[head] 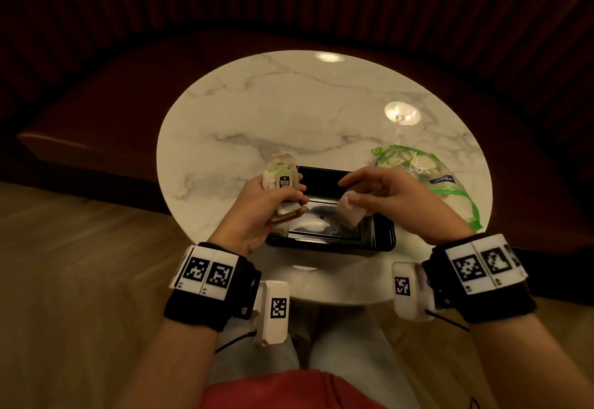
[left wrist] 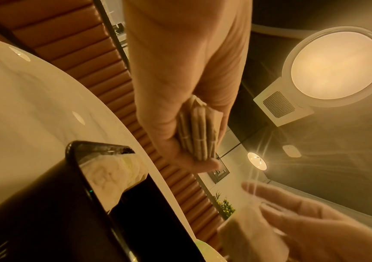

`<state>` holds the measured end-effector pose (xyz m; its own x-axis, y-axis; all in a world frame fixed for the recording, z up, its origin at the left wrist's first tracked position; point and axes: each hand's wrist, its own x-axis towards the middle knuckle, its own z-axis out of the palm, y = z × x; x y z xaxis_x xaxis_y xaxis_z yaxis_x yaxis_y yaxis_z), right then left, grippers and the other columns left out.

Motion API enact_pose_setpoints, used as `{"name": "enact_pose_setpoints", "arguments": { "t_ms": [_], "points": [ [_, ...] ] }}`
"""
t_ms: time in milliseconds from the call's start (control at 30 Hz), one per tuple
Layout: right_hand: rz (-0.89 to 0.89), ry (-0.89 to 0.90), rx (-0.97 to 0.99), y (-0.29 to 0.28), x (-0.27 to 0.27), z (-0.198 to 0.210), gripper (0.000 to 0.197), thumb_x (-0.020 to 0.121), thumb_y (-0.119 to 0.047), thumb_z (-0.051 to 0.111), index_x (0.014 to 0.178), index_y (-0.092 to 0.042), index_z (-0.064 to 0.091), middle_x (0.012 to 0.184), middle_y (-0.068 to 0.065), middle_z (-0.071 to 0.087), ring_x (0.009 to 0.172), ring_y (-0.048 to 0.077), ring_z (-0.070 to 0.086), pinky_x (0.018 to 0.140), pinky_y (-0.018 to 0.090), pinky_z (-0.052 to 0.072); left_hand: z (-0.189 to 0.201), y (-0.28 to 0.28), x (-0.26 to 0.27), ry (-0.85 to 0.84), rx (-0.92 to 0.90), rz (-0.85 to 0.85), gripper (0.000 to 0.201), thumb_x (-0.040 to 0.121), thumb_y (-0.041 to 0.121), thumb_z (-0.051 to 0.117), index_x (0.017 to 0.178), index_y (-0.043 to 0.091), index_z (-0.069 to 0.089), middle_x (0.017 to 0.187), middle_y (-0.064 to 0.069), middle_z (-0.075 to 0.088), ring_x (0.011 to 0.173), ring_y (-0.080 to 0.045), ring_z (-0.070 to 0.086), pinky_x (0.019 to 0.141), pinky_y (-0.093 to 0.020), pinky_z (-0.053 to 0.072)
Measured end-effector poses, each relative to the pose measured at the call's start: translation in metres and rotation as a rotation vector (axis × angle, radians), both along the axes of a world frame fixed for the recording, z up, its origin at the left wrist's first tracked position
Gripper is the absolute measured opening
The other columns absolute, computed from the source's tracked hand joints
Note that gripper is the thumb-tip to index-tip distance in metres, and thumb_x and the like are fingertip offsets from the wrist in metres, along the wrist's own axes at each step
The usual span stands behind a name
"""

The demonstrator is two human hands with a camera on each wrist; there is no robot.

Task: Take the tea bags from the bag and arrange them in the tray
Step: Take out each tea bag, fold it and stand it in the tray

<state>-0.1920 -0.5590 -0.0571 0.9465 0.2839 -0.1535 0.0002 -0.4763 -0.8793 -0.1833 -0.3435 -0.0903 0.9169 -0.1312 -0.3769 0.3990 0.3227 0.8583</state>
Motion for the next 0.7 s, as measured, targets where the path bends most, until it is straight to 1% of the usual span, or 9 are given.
{"name": "enact_pose_setpoints", "arguments": {
  "t_ms": [67, 167, 267, 333, 400, 467, 533, 633, 700],
  "points": [
    [-0.016, -0.023, 0.085, 0.002, 0.000, 0.012, 0.025, 0.091, -0.007, 0.063, 0.116, -0.011, 0.064, 0.091, 0.007, 0.074, 0.086, 0.013, 0.070, 0.076, 0.022, 0.056, 0.003, 0.000, 0.000, -0.020, -0.008, 0.003, 0.017, 0.085, -0.006, 0.065, 0.101, 0.002, 0.063, 0.077, -0.007, 0.065, 0.061, -0.009, 0.066, 0.059, -0.024, 0.059],
    [-0.036, -0.023, 0.202, 0.006, -0.001, 0.025, 0.029, 0.090, -0.007, 0.063, 0.119, -0.011, 0.062, 0.094, 0.014, 0.073, 0.085, 0.019, 0.071, 0.079, 0.027, 0.058, 0.010, 0.000, -0.002, -0.076, 0.012, -0.044, 0.018, 0.080, 0.009, 0.074, 0.096, 0.009, 0.066, 0.073, -0.002, 0.064, 0.062, -0.008, 0.062, 0.058, -0.022, 0.056],
    [-0.048, -0.010, 0.287, 0.011, -0.003, 0.034, 0.033, 0.088, -0.006, 0.064, 0.121, -0.012, 0.060, 0.095, 0.012, 0.073, 0.086, 0.021, 0.071, 0.078, 0.028, 0.058, 0.018, -0.002, -0.006, -0.161, 0.053, -0.100, 0.019, 0.072, 0.018, 0.077, 0.089, 0.014, 0.068, 0.072, 0.002, 0.065, 0.066, -0.009, 0.062, 0.060, -0.023, 0.054],
    [-0.064, -0.021, 0.304, 0.014, -0.004, 0.035, 0.035, 0.088, -0.006, 0.065, 0.121, -0.014, 0.060, 0.094, 0.009, 0.073, 0.087, 0.021, 0.072, 0.076, 0.027, 0.058, 0.023, -0.005, -0.008, -0.235, 0.091, -0.101, 0.015, 0.075, 0.014, 0.076, 0.087, 0.014, 0.069, 0.074, 0.001, 0.067, 0.070, -0.010, 0.065, 0.059, -0.022, 0.053],
    [-0.099, -0.040, 0.309, 0.017, -0.004, 0.035, 0.036, 0.086, -0.008, 0.068, 0.121, -0.016, 0.061, 0.094, 0.010, 0.073, 0.087, 0.023, 0.072, 0.075, 0.028, 0.057, 0.027, -0.009, -0.010, -0.304, 0.113, -0.077, 0.012, 0.079, 0.010, 0.075, 0.088, 0.012, 0.069, 0.074, 0.000, 0.068, 0.071, -0.011, 0.067, 0.058, -0.022, 0.052],
    [-0.120, -0.045, 0.343, 0.020, -0.004, 0.036, 0.037, 0.085, -0.009, 0.069, 0.120, -0.016, 0.061, 0.095, 0.012, 0.073, 0.087, 0.025, 0.072, 0.075, 0.030, 0.057, 0.031, -0.011, -0.012, -0.344, 0.113, -0.070, 0.010, 0.082, 0.009, 0.073, 0.092, 0.010, 0.069, 0.076, 0.000, 0.071, 0.072, -0.010, 0.069, 0.058, -0.020, 0.053],
    [-0.108, -0.035, 0.380, 0.023, -0.004, 0.035, 0.040, 0.083, -0.011, 0.070, 0.122, -0.015, 0.060, 0.096, 0.014, 0.072, 0.089, 0.028, 0.072, 0.079, 0.034, 0.058, 0.035, -0.012, -0.014, -0.367, 0.105, -0.102, 0.013, 0.085, 0.009, 0.070, 0.098, 0.007, 0.069, 0.080, -0.002, 0.073, 0.075, -0.012, 0.071, 0.061, -0.020, 0.054],
    [-0.091, -0.023, 0.428, 0.025, -0.005, 0.033, 0.042, 0.081, -0.012, 0.069, 0.122, -0.013, 0.059, 0.093, 0.013, 0.073, 0.090, 0.028, 0.071, 0.083, 0.034, 0.057, 0.036, -0.012, -0.016, -0.393, 0.134, -0.146, 0.017, 0.087, 0.009, 0.069, 0.101, -0.001, 0.068, 0.083, -0.016, 0.073, 0.075, -0.019, 0.071, 0.064, -0.026, 0.057],
    [-0.092, 0.000, 0.486, 0.025, -0.006, 0.032, 0.043, 0.080, -0.012, 0.068, 0.122, -0.012, 0.059, 0.090, 0.011, 0.073, 0.091, 0.026, 0.071, 0.082, 0.031, 0.056, 0.036, -0.011, -0.015, -0.381, 0.142, -0.113, 0.014, 0.087, 0.009, 0.069, 0.097, -0.001, 0.068, 0.084, -0.019, 0.073, 0.075, -0.020, 0.071, 0.062, -0.026, 0.056]
  ]
}}
